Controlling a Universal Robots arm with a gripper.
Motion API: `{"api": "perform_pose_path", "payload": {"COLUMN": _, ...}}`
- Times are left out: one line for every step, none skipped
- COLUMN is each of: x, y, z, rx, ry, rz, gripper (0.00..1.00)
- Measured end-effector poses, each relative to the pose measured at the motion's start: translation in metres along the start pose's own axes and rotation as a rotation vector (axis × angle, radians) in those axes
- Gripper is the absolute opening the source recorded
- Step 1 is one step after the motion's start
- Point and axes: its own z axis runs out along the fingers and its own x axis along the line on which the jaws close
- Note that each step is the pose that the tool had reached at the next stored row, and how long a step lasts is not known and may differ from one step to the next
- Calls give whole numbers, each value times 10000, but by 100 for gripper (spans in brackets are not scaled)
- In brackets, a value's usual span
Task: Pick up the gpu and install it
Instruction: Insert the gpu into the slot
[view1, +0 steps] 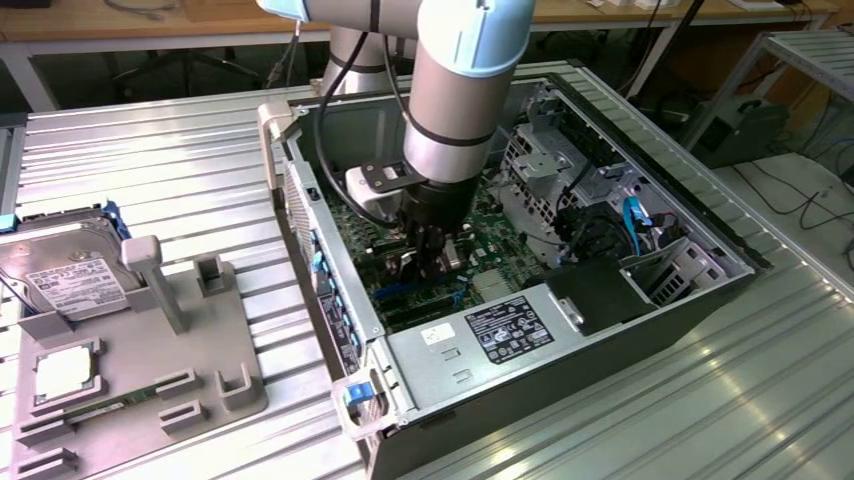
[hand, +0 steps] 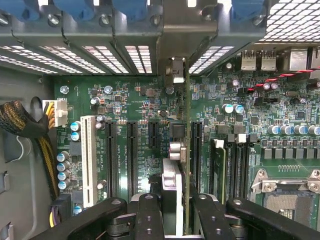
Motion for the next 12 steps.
{"api": "perform_pose_path", "payload": {"x": 0, "y": 0, "z": 2, "rx": 0, "ry": 0, "rz": 0, "gripper": 28}}
{"api": "perform_pose_path", "payload": {"x": 0, "y": 0, "z": 4, "rx": 0, "ry": -1, "rz": 0, "gripper": 28}}
{"api": "perform_pose_path", "payload": {"x": 0, "y": 0, "z": 6, "rx": -1, "ry": -2, "rz": 0, "gripper": 28}}
{"api": "perform_pose_path", "payload": {"x": 0, "y": 0, "z": 9, "rx": -2, "ry": -1, "rz": 1, "gripper": 28}}
{"api": "perform_pose_path", "payload": {"x": 0, "y": 0, "z": 11, "rx": -4, "ry": 0, "rz": 1, "gripper": 28}}
{"api": "perform_pose_path", "payload": {"x": 0, "y": 0, "z": 14, "rx": -7, "ry": -1, "rz": 2, "gripper": 28}}
{"api": "perform_pose_path", "payload": {"x": 0, "y": 1, "z": 16, "rx": -10, "ry": -1, "rz": 3, "gripper": 28}}
{"api": "perform_pose_path", "payload": {"x": 0, "y": 1, "z": 15, "rx": -12, "ry": 0, "rz": 2, "gripper": 28}}
{"api": "perform_pose_path", "payload": {"x": 0, "y": 0, "z": 15, "rx": -13, "ry": 0, "rz": 2, "gripper": 28}}
{"api": "perform_pose_path", "payload": {"x": 0, "y": 0, "z": 16, "rx": -14, "ry": -1, "rz": 1, "gripper": 28}}
{"api": "perform_pose_path", "payload": {"x": 0, "y": 0, "z": 16, "rx": -17, "ry": -1, "rz": 2, "gripper": 28}}
{"api": "perform_pose_path", "payload": {"x": 0, "y": 1, "z": 16, "rx": -19, "ry": -1, "rz": 3, "gripper": 28}}
